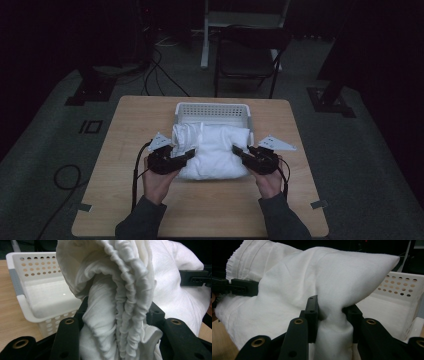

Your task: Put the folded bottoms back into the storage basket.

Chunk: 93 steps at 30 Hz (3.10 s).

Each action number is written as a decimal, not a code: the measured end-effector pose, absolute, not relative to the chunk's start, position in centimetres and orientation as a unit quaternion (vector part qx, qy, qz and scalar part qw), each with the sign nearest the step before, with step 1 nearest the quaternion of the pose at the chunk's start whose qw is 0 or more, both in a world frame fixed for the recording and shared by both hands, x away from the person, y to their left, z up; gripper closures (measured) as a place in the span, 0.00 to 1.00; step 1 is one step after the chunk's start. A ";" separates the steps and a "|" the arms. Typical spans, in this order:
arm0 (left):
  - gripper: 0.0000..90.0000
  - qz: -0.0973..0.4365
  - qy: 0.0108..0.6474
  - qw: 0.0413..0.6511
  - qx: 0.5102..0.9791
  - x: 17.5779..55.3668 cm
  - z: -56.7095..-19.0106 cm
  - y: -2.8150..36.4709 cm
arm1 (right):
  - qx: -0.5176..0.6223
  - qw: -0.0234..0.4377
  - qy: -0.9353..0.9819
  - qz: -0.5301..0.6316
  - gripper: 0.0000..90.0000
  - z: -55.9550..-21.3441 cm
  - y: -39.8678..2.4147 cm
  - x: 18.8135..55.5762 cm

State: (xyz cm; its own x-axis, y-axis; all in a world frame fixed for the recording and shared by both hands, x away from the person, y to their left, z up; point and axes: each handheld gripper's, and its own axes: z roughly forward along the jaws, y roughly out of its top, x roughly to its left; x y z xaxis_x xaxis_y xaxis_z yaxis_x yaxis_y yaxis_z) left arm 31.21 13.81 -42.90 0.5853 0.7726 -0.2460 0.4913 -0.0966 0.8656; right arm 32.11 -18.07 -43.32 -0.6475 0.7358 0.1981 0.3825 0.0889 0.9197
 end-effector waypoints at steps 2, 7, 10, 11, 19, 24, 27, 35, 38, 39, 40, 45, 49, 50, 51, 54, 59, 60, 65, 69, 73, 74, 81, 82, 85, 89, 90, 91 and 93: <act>0.58 0.136 0.435 0.513 0.727 31.3 -42.8 13.8 | 0.389 0.160 0.721 0.552 0.79 -43.3 -18.1 32.2; 0.58 0.135 0.435 0.515 0.726 31.8 -42.5 14.0 | 0.389 0.159 0.719 0.553 0.79 -43.0 -18.0 32.6; 0.58 0.137 0.435 0.516 0.725 32.0 -42.2 14.0 | 0.389 0.160 0.719 0.554 0.79 -42.7 -18.0 32.8; 0.58 0.136 0.435 0.516 0.725 32.1 -42.1 14.0 | 0.388 0.161 0.720 0.553 0.79 -42.6 -17.9 32.9; 0.58 0.136 0.436 0.519 0.723 32.8 -41.3 14.0 | 0.387 0.166 0.718 0.554 0.79 -41.8 -18.0 33.6; 0.58 0.137 0.436 0.520 0.721 33.3 -41.0 13.9 | 0.389 0.166 0.715 0.556 0.79 -41.6 -18.1 34.0; 0.58 0.138 0.437 0.520 0.721 33.6 -40.8 13.9 | 0.392 0.165 0.714 0.557 0.79 -41.5 -18.0 34.3; 0.59 0.141 0.434 0.522 0.720 34.5 -40.4 13.8 | 0.395 0.168 0.712 0.556 0.79 -40.9 -18.0 35.0; 0.59 0.144 0.431 0.522 0.721 34.8 -40.0 13.8 | 0.394 0.172 0.711 0.557 0.79 -40.6 -18.1 35.3; 0.59 0.145 0.431 0.523 0.721 34.8 -39.9 13.7 | 0.394 0.172 0.711 0.556 0.79 -40.5 -18.1 35.4; 0.59 0.147 0.429 0.523 0.721 34.9 -39.8 13.7 | 0.394 0.173 0.711 0.556 0.79 -40.4 -18.1 35.5; 0.59 0.149 0.429 0.526 0.719 35.5 -39.5 13.7 | 0.394 0.179 0.711 0.554 0.79 -39.8 -18.0 36.0; 0.59 0.148 0.432 0.527 0.717 35.9 -39.5 13.7 | 0.394 0.181 0.713 0.551 0.79 -39.6 -17.9 36.4; 0.59 0.148 0.432 0.526 0.717 36.0 -39.5 13.7 | 0.395 0.181 0.713 0.551 0.79 -39.5 -17.9 36.5; 0.59 0.148 0.431 0.526 0.717 36.1 -39.4 13.7 | 0.395 0.181 0.712 0.551 0.79 -39.5 -17.9 36.6; 0.59 0.149 0.432 0.527 0.716 36.4 -39.3 13.7 | 0.397 0.181 0.710 0.553 0.79 -39.4 -17.9 36.9; 0.59 0.151 0.432 0.526 0.717 36.9 -39.1 13.6 | 0.401 0.181 0.706 0.555 0.79 -39.3 -18.0 37.3; 0.59 0.152 0.432 0.526 0.717 37.0 -39.1 13.6 | 0.402 0.180 0.705 0.556 0.79 -39.3 -18.0 37.4; 0.59 0.154 0.434 0.527 0.714 37.3 -39.1 13.5 | 0.404 0.180 0.704 0.557 0.79 -39.3 -18.0 37.8; 0.59 0.154 0.435 0.528 0.713 37.7 -39.2 13.5 | 0.406 0.182 0.703 0.555 0.79 -39.2 -18.0 38.1; 0.59 0.156 0.436 0.527 0.712 38.0 -39.2 13.5 | 0.406 0.183 0.703 0.554 0.79 -39.2 -17.9 38.4; 0.59 0.157 0.436 0.528 0.712 38.1 -39.1 13.4 | 0.407 0.184 0.703 0.554 0.79 -39.2 -17.9 38.5; 0.59 0.159 0.439 0.528 0.709 38.6 -39.2 13.5 | 0.408 0.185 0.703 0.552 0.79 -39.1 -17.7 39.0; 0.59 0.160 0.439 0.528 0.709 38.6 -39.3 13.6 | 0.408 0.185 0.704 0.551 0.79 -39.1 -17.7 39.0; 0.59 0.162 0.440 0.526 0.709 38.8 -39.3 13.6 | 0.409 0.184 0.704 0.551 0.79 -39.1 -17.6 39.3; 0.59 0.164 0.442 0.527 0.707 39.2 -39.2 13.6 | 0.411 0.185 0.703 0.550 0.79 -39.1 -17.5 39.7; 0.59 0.163 0.442 0.528 0.706 39.3 -39.2 13.6 | 0.411 0.185 0.703 0.550 0.79 -39.0 -17.5 39.7; 0.59 0.164 0.442 0.528 0.707 39.3 -39.1 13.6 | 0.412 0.186 0.702 0.550 0.79 -39.0 -17.5 39.8; 0.59 0.165 0.442 0.528 0.706 39.5 -39.0 13.6 | 0.412 0.187 0.702 0.550 0.79 -38.9 -17.5 39.9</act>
State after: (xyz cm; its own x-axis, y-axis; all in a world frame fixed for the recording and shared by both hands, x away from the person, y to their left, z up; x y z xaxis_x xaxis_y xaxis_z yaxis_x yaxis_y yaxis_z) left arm 39.47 13.57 -39.02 0.5552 0.7983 -0.2333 0.4490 -0.0516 0.8920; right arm 39.95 -17.46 -38.90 -0.5904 0.7843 0.1906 0.3726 0.0554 0.9263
